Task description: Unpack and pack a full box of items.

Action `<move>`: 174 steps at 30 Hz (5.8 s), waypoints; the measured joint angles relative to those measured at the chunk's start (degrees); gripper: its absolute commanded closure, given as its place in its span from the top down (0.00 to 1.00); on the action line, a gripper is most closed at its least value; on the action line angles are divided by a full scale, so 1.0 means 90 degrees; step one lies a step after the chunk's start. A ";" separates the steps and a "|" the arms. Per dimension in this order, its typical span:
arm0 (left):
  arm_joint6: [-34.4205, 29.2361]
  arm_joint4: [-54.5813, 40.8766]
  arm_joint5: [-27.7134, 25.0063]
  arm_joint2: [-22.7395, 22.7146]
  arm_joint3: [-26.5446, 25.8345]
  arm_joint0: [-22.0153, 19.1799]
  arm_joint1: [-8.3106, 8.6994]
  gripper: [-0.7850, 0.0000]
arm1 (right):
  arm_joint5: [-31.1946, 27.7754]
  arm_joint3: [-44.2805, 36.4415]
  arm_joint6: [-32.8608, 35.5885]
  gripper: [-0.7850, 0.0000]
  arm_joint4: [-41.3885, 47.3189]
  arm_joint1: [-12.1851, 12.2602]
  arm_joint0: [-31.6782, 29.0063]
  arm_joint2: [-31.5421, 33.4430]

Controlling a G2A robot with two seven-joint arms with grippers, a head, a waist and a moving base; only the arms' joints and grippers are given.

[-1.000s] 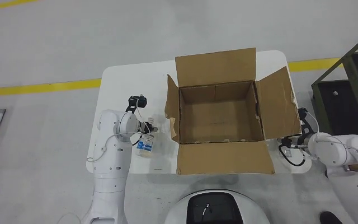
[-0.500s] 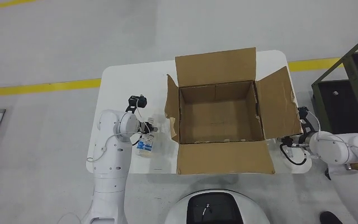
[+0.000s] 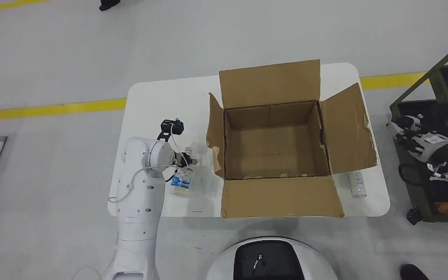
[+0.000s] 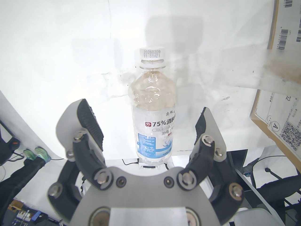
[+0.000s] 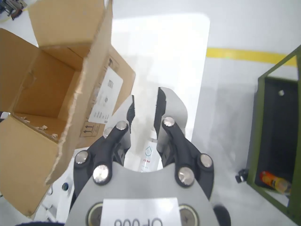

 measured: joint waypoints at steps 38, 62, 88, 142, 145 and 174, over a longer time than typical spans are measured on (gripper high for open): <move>-0.0277 -0.0432 -0.0773 -0.0816 -0.2042 0.0952 0.0287 1.00 | -0.0677 -0.0664 -0.2310 0.00 -0.0169 -0.0045 -0.0433 0.0103; -0.0401 -0.0826 -0.0575 0.0079 -0.1170 0.1006 0.0721 1.00 | -0.0606 -0.0594 -0.2173 0.00 -0.0411 0.0011 -0.0267 -0.0196; -0.0193 -0.0867 -0.0498 0.0583 -0.0348 0.0692 0.0804 0.00 | -0.0376 -0.0242 -0.2072 0.42 -0.0326 0.0059 -0.0072 -0.0261; -0.0089 -0.3949 -0.0113 -0.1206 -0.3387 0.0885 0.1465 0.00 | 0.0318 0.0893 -0.0154 0.00 0.1436 0.0275 0.0575 -0.1433; -0.0065 -0.3833 -0.0073 -0.1502 -0.3393 0.0974 0.1536 0.00 | 0.0383 0.0941 -0.0211 0.00 0.1407 0.0285 0.0602 -0.1397; 0.0064 -0.6083 -0.0069 -0.0695 -0.3867 -0.0011 0.1844 0.00 | 0.0495 0.0683 -0.0363 0.00 0.1397 0.0330 0.0640 -0.1920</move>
